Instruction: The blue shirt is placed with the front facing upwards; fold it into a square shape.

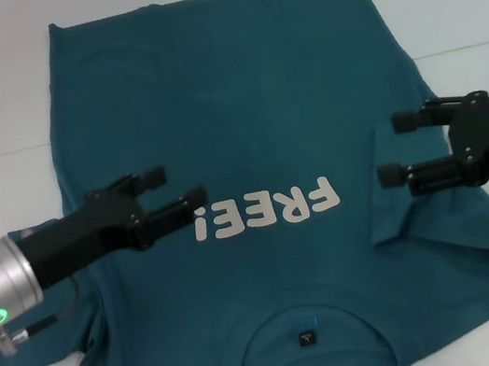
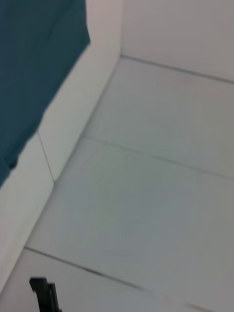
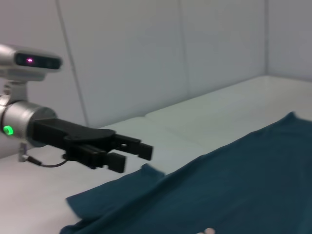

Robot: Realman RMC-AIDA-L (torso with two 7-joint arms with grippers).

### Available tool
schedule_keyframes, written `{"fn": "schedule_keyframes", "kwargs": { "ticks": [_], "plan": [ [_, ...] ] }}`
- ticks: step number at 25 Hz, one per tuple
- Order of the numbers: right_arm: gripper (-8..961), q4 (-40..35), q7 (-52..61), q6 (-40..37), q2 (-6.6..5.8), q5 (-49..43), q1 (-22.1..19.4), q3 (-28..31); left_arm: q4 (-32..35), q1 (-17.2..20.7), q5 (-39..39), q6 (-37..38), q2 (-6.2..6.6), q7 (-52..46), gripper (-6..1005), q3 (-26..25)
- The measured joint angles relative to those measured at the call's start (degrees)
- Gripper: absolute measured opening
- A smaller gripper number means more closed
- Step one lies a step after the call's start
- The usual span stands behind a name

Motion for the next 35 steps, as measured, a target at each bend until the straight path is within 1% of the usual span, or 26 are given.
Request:
{"fn": "schedule_keyframes", "kwargs": {
  "ticks": [3, 8, 10, 14, 17, 24, 26, 27, 28, 30, 35],
  "plan": [
    [927, -1.8, 1.1, -0.6, -0.23, -1.1, 0.4, -1.8, 0.8, 1.1, 0.1, -0.3, -0.03, -0.4, 844, 0.2],
    [927, -3.3, 1.2, -2.5, -0.31, -2.6, 0.4, -2.3, 2.4, 2.8, 0.8, -1.0, 0.03, -3.2, 844, 0.4],
    [927, -3.4, 1.1, -2.6, -0.34, -2.6, 0.4, -2.3, 3.9, 3.9, 1.9, -1.8, -0.11, -4.7, 844, 0.4],
    [927, -3.4, 0.7, -2.9, -0.35, -3.1, 0.3, -2.3, 8.0, 6.2, 4.4, -4.3, -0.94, -9.3, 844, 0.4],
    [927, -3.4, 0.7, -3.5, -0.34, -4.3, 0.5, -2.3, 10.4, 7.4, 6.7, -4.6, -1.08, -13.5, 844, 0.5],
    [927, -2.8, -0.1, -3.2, 0.21, -5.0, 0.6, -2.4, 17.5, 9.0, 15.6, -4.4, -1.17, -24.7, 844, 0.5],
    [927, -2.6, -0.3, -3.1, 0.26, -5.1, 0.6, -2.4, 17.5, 9.0, 15.6, -4.4, -1.17, -24.7, 844, 0.5],
    [927, -2.5, -0.3, -3.1, 0.29, -5.1, 0.6, -2.4, 18.6, 9.1, 17.4, -4.4, -1.13, -26.8, 844, 0.5],
    [927, -2.3, -0.5, -3.1, 0.31, -5.1, 0.6, -2.4, 22.6, 9.2, 22.7, -3.6, -1.07, -32.5, 844, 0.5],
    [927, -1.6, -0.9, -2.9, 0.34, -5.0, 0.6, -2.4, 24.4, 9.2, 24.6, -2.9, -1.10, -34.2, 844, 0.5],
    [927, 0.1, -1.5, -2.3, 0.45, -4.8, 0.9, -2.4, 32.9, 9.2, 31.9, 2.4, -1.21, -38.8, 844, 0.5]
  ]
}}
